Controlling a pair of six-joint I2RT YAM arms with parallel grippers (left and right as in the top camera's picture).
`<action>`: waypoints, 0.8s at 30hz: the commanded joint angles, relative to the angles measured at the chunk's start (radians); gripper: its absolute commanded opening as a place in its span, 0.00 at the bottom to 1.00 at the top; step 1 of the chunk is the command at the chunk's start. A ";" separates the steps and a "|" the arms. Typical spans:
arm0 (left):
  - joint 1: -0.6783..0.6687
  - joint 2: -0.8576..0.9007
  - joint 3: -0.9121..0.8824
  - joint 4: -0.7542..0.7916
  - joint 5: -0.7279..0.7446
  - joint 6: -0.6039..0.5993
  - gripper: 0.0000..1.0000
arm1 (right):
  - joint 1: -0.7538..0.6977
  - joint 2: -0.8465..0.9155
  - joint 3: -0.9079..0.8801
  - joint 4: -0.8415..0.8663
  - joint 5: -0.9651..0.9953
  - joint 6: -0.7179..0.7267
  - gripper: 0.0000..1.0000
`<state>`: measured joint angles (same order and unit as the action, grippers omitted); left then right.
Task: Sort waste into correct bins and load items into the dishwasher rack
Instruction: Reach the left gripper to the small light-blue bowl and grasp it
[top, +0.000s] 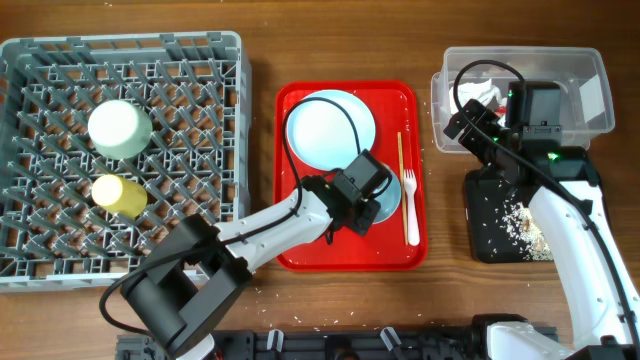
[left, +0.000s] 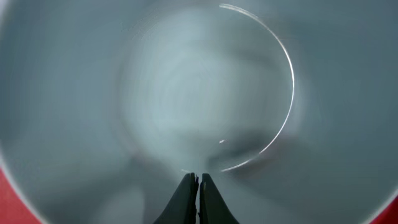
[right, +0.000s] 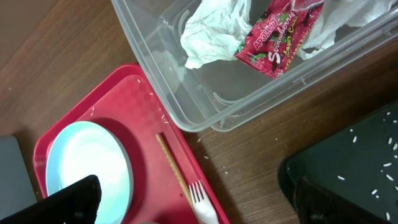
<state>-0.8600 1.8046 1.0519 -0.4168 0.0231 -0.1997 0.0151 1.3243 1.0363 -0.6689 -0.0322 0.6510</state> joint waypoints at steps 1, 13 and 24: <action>0.025 -0.045 0.000 -0.084 -0.051 -0.076 0.04 | -0.003 0.006 0.000 0.002 0.009 0.007 1.00; 0.079 -0.343 -0.001 -0.182 0.186 -0.005 0.43 | -0.003 0.006 0.000 0.002 0.009 0.007 1.00; -0.095 -0.051 -0.001 0.041 0.069 0.156 0.69 | -0.003 0.006 0.000 0.002 0.009 0.007 1.00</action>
<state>-0.9276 1.7126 1.0512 -0.3969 0.1089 -0.0986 0.0151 1.3243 1.0363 -0.6689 -0.0322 0.6510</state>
